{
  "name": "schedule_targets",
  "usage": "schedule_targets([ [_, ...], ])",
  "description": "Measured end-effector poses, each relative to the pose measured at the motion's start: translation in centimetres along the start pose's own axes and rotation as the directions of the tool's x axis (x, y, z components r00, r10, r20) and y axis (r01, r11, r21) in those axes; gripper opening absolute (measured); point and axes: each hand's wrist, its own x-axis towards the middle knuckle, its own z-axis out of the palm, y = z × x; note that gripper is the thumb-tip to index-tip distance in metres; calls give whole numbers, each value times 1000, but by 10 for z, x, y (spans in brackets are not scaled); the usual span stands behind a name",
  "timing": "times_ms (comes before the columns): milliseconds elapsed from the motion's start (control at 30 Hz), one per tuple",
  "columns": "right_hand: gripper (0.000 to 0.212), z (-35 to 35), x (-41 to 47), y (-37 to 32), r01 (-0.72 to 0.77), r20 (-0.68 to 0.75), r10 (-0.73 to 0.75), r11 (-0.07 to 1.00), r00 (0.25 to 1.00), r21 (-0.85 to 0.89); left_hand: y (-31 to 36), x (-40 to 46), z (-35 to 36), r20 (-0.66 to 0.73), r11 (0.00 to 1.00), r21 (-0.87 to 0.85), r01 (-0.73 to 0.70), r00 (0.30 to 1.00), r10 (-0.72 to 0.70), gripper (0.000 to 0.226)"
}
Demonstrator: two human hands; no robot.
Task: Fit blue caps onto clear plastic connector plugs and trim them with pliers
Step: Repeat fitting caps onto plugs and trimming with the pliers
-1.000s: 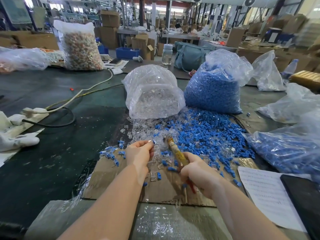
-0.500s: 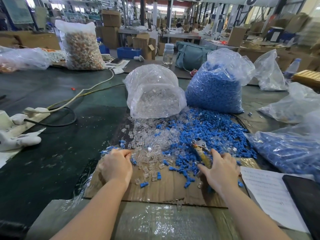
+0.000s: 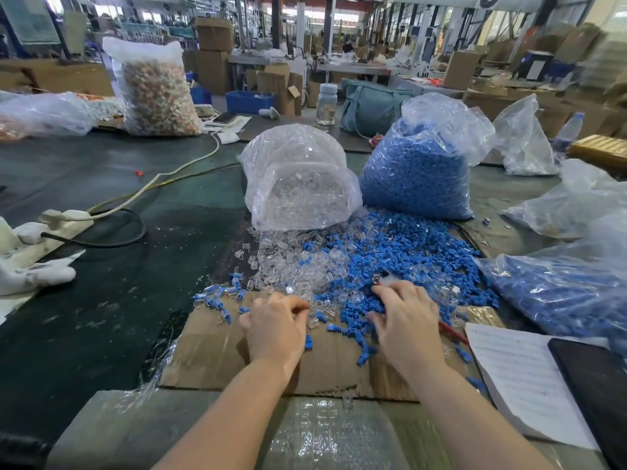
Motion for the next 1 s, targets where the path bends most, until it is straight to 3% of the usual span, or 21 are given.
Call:
schedule_targets([
  [67, 28, 4, -2, -11, 104, 21, -104, 994, 994, 37, 3, -2, 1, 9, 1000, 0, -21, 1000, 21, 10],
  [167, 22, 13, -5, -21, 142, 77, -143, 990, 987, 21, 2, -5, 1, -7, 998, 44, -49, 999, 50, 10],
  [467, 26, 28, -8, -34, 148, 152, -138, 988, 979, -50, -7, -12, 7, 59, 977, 181, -111, 993, 102, 21],
  [767, 18, 25, -4, -34, 132, 93, -129, 991, 987, -35, -2, -12, 9, 102, 977, 114, -178, 981, 167, 22],
  [1000, 8, 20, -3, -26, 80, 74, -81, 996, 994, 27, -3, -10, 12, 73, 989, 81, -121, 991, 115, 19],
])
